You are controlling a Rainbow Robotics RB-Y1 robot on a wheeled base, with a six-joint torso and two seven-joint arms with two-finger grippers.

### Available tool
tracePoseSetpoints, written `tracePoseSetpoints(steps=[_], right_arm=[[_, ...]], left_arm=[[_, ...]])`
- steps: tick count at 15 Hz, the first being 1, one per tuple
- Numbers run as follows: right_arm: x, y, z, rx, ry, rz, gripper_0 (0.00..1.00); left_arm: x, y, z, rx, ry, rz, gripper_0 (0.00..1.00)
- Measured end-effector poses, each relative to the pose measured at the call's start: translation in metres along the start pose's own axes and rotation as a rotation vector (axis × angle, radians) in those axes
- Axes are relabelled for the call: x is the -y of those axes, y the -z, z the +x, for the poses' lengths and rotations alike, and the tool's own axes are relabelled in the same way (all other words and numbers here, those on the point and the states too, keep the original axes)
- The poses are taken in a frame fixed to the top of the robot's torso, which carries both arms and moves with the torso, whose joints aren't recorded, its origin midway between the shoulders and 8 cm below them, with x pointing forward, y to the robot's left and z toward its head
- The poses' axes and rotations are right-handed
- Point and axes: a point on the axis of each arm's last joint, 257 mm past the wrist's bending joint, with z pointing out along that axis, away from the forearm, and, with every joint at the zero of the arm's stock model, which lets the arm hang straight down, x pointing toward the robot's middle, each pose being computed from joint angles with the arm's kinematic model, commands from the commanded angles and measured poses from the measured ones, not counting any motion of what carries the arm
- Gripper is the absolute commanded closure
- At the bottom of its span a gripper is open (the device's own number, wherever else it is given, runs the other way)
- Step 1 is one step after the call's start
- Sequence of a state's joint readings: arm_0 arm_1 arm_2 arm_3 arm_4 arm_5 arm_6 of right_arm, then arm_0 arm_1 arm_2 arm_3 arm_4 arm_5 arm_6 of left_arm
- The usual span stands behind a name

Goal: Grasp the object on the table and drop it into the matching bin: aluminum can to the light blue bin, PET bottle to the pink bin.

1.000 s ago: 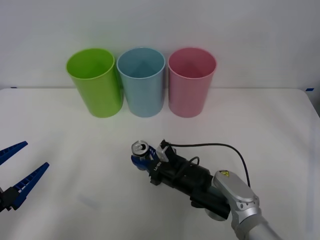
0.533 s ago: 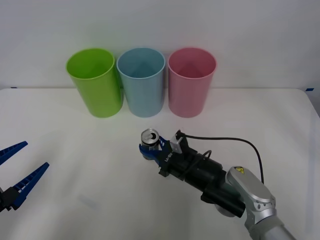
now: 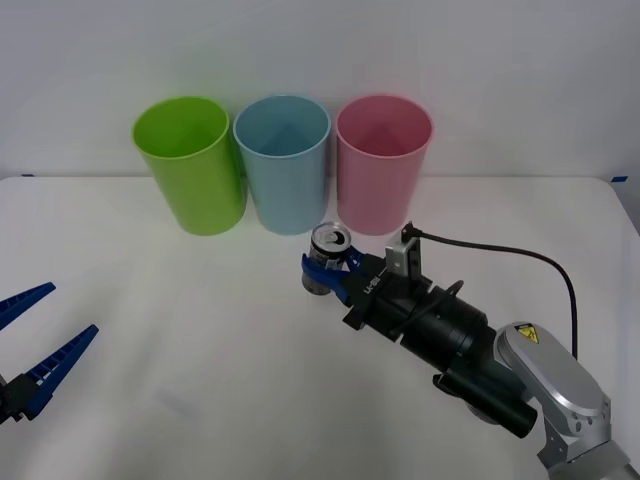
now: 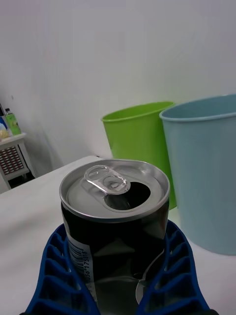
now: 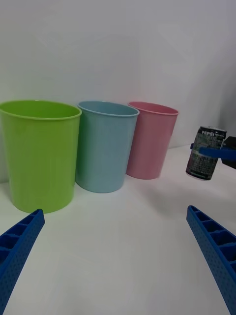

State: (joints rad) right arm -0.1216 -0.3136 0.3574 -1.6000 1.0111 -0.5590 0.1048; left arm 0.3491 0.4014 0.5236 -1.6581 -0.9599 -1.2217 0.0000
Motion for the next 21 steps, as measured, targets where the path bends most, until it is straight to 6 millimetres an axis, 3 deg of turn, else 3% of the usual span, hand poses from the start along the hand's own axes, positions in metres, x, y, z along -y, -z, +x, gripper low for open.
tracePoseSetpoints(steps=[5,8,11,17,21], right_arm=[[-0.004,-0.012,-0.061,0.072,-0.054,0.025,1.0],[-0.007,-0.025,-0.086,0.103,-0.069,0.007,1.0],[0.003,-0.04,-0.11,0.126,-0.034,0.031,1.0],[0.038,-0.091,-0.137,0.143,0.004,0.08,1.0],[0.067,-0.128,-0.142,0.145,-0.005,0.162,1.0]], left_arm=[[0.0,0.0,0.0,0.0,0.0,0.0,0.0],[0.0,0.0,0.0,0.0,0.0,0.0,0.0],[0.0,0.0,0.0,0.0,0.0,0.0,0.0],[0.0,0.0,0.0,0.0,0.0,0.0,0.0],[0.0,0.0,0.0,0.0,0.0,0.0,0.0]])
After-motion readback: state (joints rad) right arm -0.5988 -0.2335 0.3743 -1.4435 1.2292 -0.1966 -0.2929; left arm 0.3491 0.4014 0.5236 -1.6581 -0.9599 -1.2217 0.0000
